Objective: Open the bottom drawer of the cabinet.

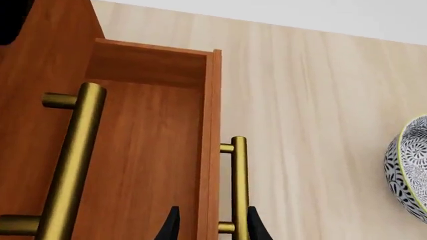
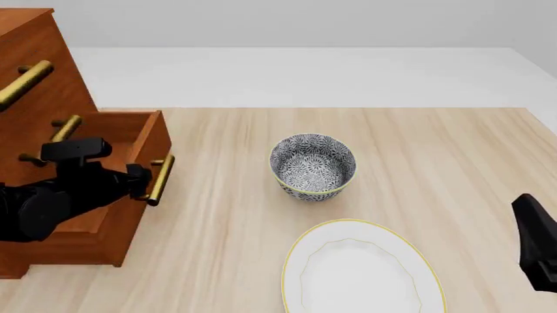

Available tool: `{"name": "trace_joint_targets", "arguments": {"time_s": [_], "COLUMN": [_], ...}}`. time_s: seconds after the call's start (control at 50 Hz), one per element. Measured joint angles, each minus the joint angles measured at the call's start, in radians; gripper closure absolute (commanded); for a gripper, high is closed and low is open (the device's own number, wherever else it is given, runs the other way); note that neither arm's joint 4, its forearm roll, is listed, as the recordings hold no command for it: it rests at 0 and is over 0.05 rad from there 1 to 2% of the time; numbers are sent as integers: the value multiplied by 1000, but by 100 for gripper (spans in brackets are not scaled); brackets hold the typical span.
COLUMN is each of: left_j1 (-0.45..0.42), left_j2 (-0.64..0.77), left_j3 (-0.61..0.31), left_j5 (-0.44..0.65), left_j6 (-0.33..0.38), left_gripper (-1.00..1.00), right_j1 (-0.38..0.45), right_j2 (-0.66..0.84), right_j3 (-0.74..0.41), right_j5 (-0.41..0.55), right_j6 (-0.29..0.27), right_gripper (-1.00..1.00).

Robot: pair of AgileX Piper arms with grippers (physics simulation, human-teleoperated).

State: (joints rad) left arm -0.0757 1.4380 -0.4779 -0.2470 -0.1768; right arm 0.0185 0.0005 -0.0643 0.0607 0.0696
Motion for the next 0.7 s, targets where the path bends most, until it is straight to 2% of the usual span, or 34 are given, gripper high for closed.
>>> {"name": "trace_joint_targets", "arguments": {"time_s": [0.48, 0.7], "left_j1": [-4, -39], "left_j2": [50, 54], "left_j3": [15, 19], "left_j5": [-66, -90], "left_j6": [-5, -56], "left_gripper": [-100, -100], "right_j1": [-1, 0], "right_j2": [0, 0], "right_j3": [-1, -4], "right_j5": [2, 6], "right_j6": [-2, -4], "right_gripper": [-100, -100]}}
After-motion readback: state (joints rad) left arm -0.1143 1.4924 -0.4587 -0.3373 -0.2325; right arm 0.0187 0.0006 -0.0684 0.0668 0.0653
